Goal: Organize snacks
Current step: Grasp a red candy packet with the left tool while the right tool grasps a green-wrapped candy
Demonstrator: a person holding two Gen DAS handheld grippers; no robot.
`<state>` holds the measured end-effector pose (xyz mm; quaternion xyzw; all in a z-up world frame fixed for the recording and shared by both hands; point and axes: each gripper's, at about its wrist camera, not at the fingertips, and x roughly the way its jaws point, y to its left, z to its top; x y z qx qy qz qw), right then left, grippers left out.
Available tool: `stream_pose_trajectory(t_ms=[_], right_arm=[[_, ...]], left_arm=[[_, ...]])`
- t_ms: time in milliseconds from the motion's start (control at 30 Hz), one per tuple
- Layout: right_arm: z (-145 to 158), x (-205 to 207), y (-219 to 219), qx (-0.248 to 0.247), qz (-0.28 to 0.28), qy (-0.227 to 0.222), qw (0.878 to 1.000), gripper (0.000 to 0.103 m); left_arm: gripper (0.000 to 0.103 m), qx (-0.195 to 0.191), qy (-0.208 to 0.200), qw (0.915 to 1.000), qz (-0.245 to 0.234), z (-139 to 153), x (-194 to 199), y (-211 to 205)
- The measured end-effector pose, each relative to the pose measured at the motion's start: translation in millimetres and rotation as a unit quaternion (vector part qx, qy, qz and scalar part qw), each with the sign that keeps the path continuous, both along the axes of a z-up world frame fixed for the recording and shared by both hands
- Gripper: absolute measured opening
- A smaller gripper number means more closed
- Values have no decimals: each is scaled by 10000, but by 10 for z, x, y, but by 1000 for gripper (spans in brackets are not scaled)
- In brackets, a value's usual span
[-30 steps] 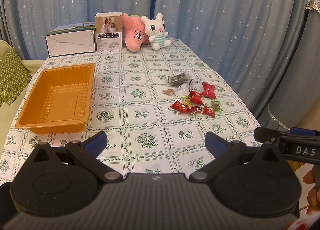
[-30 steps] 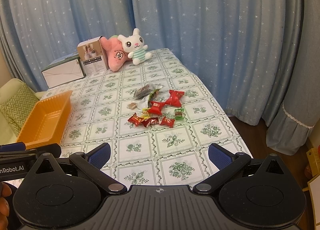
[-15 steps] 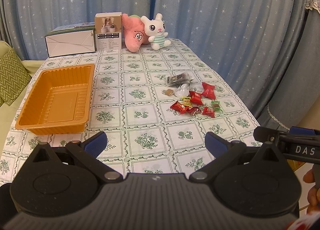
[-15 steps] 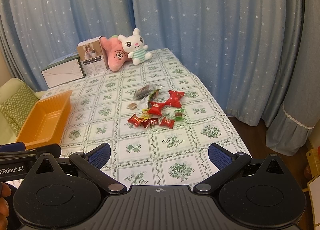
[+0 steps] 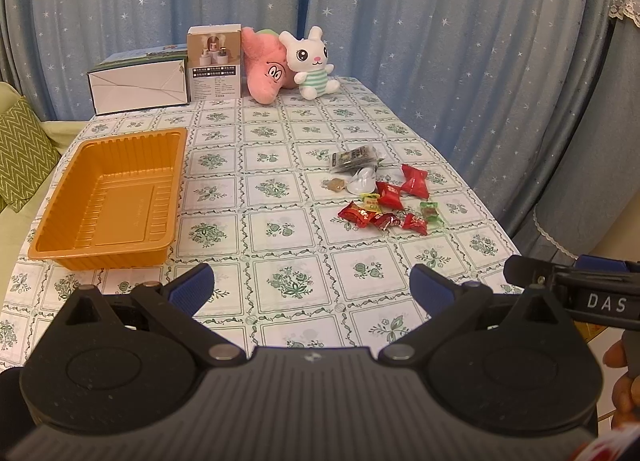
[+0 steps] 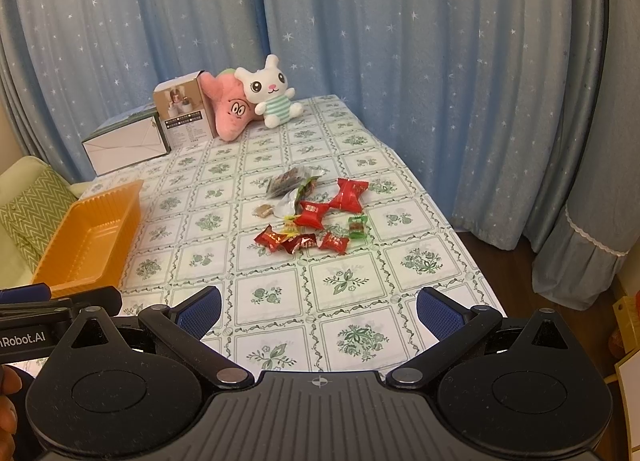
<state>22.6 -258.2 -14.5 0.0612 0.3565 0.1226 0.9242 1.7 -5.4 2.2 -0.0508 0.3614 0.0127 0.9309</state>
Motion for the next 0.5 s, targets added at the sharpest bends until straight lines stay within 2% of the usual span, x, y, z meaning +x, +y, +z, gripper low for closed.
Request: stream_pose_trajectory(t_ms=[233,500], right_arm=[[-88,142,-179,52,-143,-108,9998,103],[-76,411,-368,21,-314,-256,9992,103]], left_arm=[[103,-167,-79,9998,-4,-5,74,53],[103,-172,-29,9997,-197,-192,471,105]])
